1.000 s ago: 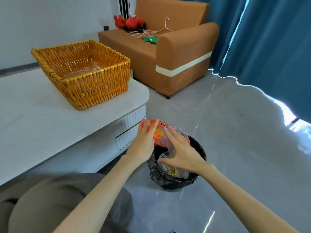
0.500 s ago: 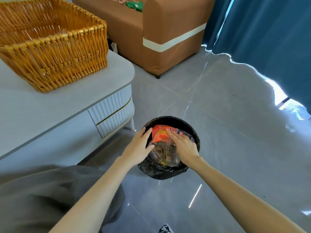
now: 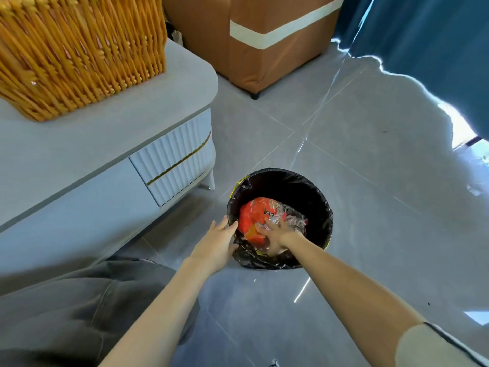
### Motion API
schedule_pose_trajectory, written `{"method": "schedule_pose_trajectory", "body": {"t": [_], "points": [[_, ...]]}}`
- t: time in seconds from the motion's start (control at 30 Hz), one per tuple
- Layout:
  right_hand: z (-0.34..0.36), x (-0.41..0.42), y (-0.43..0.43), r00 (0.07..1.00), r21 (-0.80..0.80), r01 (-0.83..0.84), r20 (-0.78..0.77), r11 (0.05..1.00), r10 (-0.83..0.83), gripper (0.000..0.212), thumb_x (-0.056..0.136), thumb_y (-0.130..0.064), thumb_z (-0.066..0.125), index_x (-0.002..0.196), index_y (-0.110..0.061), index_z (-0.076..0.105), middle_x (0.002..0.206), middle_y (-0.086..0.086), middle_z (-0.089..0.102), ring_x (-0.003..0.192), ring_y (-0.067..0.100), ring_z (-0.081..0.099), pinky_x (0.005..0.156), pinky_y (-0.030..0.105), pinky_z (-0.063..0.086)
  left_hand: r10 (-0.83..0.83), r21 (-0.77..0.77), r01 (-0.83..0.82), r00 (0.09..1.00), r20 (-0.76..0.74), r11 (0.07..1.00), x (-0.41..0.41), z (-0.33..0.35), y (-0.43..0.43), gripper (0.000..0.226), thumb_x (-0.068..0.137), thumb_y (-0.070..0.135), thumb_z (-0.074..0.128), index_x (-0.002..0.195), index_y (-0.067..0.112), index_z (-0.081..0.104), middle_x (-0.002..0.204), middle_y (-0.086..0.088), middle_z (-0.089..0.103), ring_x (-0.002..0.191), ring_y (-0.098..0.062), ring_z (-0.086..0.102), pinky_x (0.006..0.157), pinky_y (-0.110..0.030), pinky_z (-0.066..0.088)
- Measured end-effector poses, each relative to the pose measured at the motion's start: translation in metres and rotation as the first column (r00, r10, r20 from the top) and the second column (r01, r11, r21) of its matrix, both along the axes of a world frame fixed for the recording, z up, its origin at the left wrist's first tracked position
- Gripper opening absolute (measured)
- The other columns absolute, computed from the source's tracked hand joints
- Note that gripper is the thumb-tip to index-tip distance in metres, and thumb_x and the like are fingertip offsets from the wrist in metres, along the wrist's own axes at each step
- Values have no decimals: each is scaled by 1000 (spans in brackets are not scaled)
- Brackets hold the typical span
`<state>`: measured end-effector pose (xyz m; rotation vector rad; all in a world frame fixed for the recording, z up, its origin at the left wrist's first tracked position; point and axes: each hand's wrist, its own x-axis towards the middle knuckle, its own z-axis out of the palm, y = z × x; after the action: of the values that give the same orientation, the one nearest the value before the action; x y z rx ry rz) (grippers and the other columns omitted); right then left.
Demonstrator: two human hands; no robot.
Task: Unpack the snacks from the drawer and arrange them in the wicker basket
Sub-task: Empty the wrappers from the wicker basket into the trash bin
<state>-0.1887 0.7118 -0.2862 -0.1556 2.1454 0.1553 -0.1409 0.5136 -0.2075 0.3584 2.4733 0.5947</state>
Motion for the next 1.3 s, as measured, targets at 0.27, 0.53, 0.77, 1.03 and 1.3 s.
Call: {"method": "schedule_pose_trajectory", "body": {"t": [0.27,0.53,0.77,1.03,1.3], "points": [[8,4,5,968,-291,245,26,925,-249,74,87,-23,60,152,-24,26,156,8,27,139,28,30,110,41,34,172,116,-167,984,-37,979,-5,-9,-1,55,99,26,50,150,18,32,155,-3,32,142,-23,30,113,-37,29],[78,-10,6,668,-674,168,-459,719,-586,32,92,-25,51,121,-37,59,111,-13,67,75,8,62,63,29,50,585,265,-606,795,160,750,-5,-5,-6,29,92,28,61,117,13,62,118,-4,65,115,-21,56,95,-30,43],[87,-56,-23,719,-551,4,-579,834,-386,28,92,-28,60,120,-32,57,98,-7,66,91,16,60,70,30,45,649,269,-690,723,235,672,-12,-5,7,31,84,54,64,82,24,58,94,2,69,96,-20,65,91,-36,52],[78,-79,-28,627,-435,-129,-732,891,-266,12,94,-29,60,99,-29,70,104,-10,70,99,16,63,73,28,43,648,350,-747,664,372,565,-23,-26,2,15,88,23,67,74,24,62,92,-4,69,95,-25,66,89,-44,54],[74,-91,-68,679,-502,-119,-671,857,-299,20,97,-24,51,104,-23,69,105,0,70,96,23,63,77,34,50,713,303,-854,520,470,424,-26,-43,-19,17,97,12,53,80,16,56,73,3,65,73,-18,62,89,-43,54]]}}
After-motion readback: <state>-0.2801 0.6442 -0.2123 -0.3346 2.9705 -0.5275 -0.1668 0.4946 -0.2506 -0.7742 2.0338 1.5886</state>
